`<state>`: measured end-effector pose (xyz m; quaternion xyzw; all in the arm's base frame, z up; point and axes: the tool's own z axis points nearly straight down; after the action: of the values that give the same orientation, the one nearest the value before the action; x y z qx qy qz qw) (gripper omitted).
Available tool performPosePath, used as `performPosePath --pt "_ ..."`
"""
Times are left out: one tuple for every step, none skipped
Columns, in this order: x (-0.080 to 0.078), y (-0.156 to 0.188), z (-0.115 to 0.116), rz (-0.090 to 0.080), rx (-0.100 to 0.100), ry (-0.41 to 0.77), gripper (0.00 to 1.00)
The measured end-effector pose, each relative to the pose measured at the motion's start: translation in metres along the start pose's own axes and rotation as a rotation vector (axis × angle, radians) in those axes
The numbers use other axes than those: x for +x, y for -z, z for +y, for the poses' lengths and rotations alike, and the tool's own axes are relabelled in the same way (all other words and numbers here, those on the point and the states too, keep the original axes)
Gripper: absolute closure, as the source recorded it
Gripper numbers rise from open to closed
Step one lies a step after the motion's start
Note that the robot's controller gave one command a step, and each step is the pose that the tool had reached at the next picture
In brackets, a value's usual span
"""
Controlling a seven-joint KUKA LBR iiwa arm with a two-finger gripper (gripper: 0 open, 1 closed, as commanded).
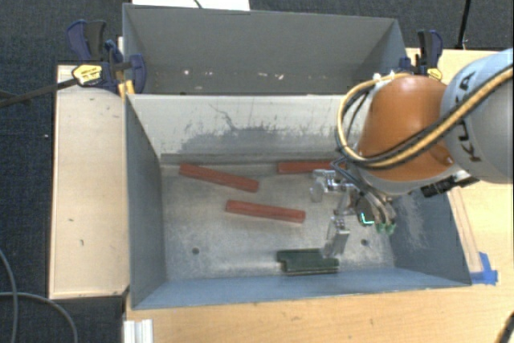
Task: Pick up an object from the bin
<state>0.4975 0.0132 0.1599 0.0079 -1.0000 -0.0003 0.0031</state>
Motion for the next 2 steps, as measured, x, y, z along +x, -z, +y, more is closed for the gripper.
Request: performPosePath --pt "-0.002 0.004 0.000 -0.008 0.000 -0.001 0.00" --pt "-0.044 -0.066 0.049 -0.016 -0.001 -0.041 0.00"
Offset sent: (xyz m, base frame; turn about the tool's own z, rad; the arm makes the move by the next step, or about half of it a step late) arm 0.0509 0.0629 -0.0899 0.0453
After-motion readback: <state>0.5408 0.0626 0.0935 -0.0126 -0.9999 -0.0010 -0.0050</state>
